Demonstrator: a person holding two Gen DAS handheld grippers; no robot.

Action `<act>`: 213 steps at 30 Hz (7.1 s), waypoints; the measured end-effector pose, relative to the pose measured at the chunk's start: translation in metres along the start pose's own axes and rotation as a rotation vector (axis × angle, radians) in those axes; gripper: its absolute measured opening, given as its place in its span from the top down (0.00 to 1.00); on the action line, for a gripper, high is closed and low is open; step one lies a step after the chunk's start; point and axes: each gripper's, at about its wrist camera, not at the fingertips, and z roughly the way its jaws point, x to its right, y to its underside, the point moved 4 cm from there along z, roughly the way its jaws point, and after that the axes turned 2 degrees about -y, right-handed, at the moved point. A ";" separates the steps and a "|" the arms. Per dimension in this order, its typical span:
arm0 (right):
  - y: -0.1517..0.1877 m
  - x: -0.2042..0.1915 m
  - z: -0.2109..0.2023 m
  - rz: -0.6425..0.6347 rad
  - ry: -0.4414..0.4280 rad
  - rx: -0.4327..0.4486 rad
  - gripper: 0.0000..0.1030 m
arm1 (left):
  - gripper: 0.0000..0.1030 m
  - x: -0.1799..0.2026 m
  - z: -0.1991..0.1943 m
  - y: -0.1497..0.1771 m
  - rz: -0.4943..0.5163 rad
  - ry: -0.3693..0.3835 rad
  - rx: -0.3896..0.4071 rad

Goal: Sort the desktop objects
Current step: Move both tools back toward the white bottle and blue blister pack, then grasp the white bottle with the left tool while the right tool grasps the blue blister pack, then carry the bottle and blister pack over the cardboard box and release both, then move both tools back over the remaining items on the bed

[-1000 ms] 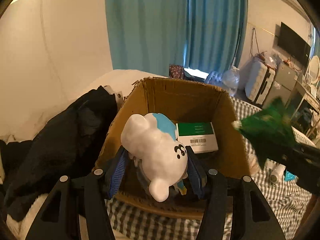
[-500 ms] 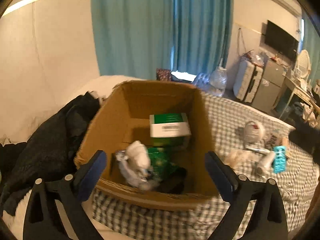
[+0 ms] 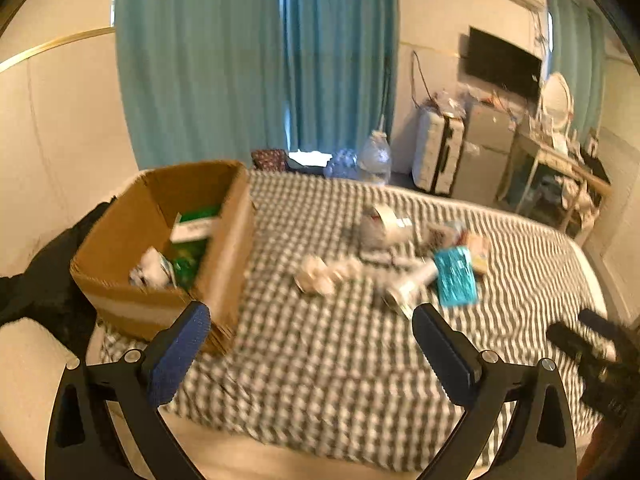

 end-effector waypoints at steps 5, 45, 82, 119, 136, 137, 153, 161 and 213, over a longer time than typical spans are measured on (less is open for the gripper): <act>-0.005 0.010 -0.007 0.035 -0.048 0.016 0.15 | 0.00 0.039 0.000 0.020 0.105 -0.038 -0.041; -0.007 0.105 0.200 0.156 0.062 -0.214 0.15 | 0.47 0.125 0.265 0.020 0.189 0.249 -0.336; -0.012 -0.011 0.039 0.023 -0.121 -0.146 0.35 | 0.47 -0.011 0.043 -0.009 -0.078 0.075 -0.220; -0.096 -0.294 0.047 -0.447 -0.302 -0.055 0.35 | 0.47 -0.227 0.006 -0.060 -0.194 -0.080 -0.094; -0.115 -0.327 0.199 -0.421 -0.244 -0.211 0.04 | 0.16 -0.268 0.097 -0.060 -0.200 -0.130 -0.149; -0.115 -0.320 0.194 -0.425 -0.217 -0.190 0.04 | 0.16 -0.268 0.094 -0.059 -0.198 -0.141 -0.143; -0.067 -0.165 0.036 -0.369 -0.001 -0.025 0.04 | 0.00 -0.156 -0.037 -0.059 -0.035 -0.167 0.032; -0.033 -0.104 -0.024 -0.309 0.064 0.040 0.03 | 0.00 -0.071 -0.059 -0.042 -0.021 -0.046 0.054; -0.014 0.098 0.177 0.183 0.143 -0.134 0.02 | 0.00 -0.006 0.210 0.012 -0.146 -0.093 -0.247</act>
